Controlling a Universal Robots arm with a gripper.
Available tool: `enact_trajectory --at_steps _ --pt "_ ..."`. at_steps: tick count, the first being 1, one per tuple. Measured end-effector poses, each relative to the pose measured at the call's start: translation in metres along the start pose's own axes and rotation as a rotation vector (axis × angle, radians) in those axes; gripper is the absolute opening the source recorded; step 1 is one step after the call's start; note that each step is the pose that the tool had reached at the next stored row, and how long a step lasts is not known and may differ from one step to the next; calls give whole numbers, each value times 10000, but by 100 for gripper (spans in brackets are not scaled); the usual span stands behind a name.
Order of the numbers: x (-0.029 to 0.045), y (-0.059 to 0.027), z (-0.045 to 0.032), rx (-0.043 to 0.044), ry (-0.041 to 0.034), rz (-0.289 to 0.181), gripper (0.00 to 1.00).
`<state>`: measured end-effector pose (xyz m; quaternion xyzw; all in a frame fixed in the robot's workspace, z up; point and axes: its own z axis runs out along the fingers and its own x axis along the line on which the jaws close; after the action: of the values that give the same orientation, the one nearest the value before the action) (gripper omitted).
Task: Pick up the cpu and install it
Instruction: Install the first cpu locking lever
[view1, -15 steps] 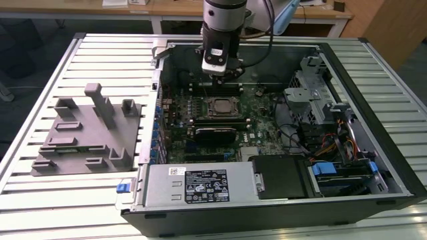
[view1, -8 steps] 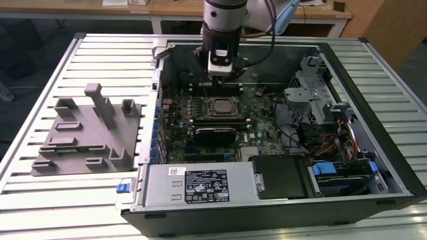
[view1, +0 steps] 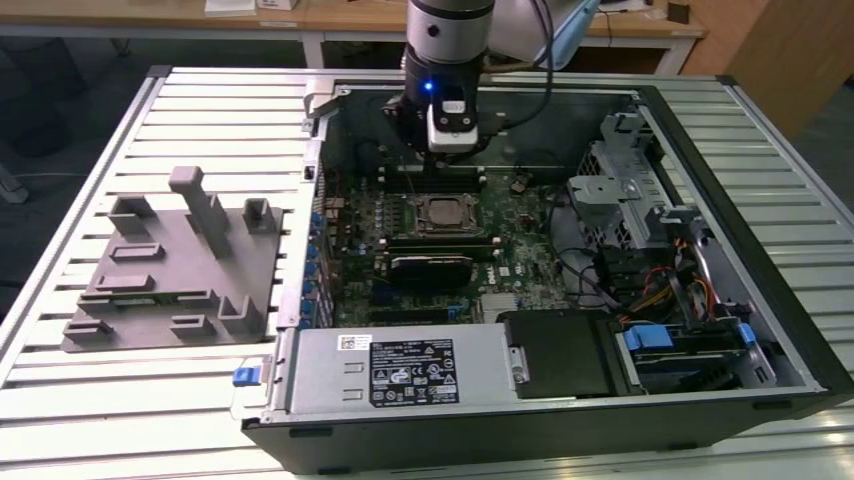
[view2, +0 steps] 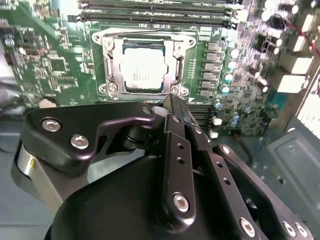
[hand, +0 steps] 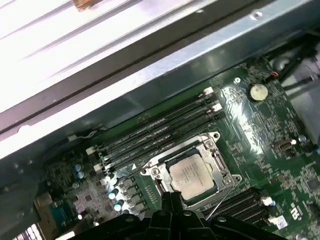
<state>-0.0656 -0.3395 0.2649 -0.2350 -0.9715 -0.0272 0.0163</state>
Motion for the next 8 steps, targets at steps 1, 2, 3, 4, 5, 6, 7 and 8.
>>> enact_trajectory --at_steps 1,2,3,4,5,6,7,8 --pt "0 0 1 8 9 -195 11" --pt "0 0 2 17 17 -375 11" --pt "0 0 2 25 25 -554 11" --pt "0 0 3 33 33 -733 11" --pt "0 0 3 42 41 -911 11" --pt "0 0 3 48 48 -1063 11" --pt "1 -1 4 53 53 -1186 11" --pt "3 -2 4 57 57 -1270 11"
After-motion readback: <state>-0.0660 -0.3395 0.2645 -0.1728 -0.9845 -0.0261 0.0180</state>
